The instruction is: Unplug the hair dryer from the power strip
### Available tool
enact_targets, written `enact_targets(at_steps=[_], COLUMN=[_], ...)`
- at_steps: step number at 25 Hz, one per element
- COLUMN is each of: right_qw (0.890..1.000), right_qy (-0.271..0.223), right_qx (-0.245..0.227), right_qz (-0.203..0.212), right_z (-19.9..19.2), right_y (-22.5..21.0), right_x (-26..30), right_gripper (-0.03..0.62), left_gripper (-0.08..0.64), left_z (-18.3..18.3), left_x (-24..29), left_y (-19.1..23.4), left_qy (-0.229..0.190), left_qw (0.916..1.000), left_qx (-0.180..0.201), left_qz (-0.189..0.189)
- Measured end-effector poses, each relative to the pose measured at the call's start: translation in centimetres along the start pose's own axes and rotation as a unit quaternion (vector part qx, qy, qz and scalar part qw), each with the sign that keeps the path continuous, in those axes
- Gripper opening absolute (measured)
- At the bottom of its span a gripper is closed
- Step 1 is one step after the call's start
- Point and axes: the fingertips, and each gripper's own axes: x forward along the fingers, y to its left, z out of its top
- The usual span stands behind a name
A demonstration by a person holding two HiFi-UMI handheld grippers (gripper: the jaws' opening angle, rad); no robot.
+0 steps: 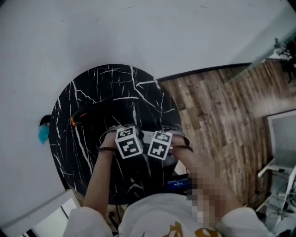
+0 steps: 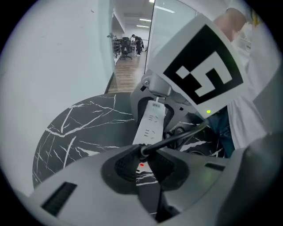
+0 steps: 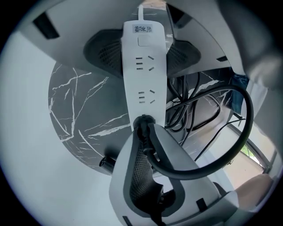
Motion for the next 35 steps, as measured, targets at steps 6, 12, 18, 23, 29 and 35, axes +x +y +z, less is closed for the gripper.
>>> enact_targets(at_steps=[6, 12, 18, 23, 29, 35], right_qw=[1.000, 1.000, 1.000, 1.000, 1.000, 1.000], right_qy=[-0.005, -0.003, -0.008, -0.011, -0.007, 0.000], right_qx=[0.004, 0.002, 0.007, 0.005, 0.004, 0.019], right_qz=[0.002, 0.002, 0.003, 0.001, -0.001, -0.006], right_z=[-0.1, -0.1, 0.0, 0.1, 0.1, -0.5], right_y=[0.2, 0.1, 0.2, 0.1, 0.1, -0.6], right_x=[-0.1, -0.2, -0.1, 0.0, 0.0, 0.1], right_gripper=[0.270, 0.270, 0.270, 0.270, 0.270, 0.270], left_gripper=[0.057, 0.055, 0.057, 0.052, 0.054, 0.052], left_z=[0.8, 0.2, 0.5, 0.2, 0.4, 0.6], left_x=[-0.5, -0.1, -0.3, 0.0, -0.1, 0.5], left_y=[1.5, -0.1, 1.7, 0.1, 0.8, 0.5], left_qy=[0.008, 0.003, 0.008, 0.003, 0.019, 0.020], left_qw=[0.9987, 0.9997, 0.9982, 0.9999, 0.9986, 0.9993], left_qx=[-0.012, -0.015, -0.013, 0.008, -0.004, 0.031], left_qz=[-0.048, -0.019, -0.058, 0.012, -0.048, -0.002])
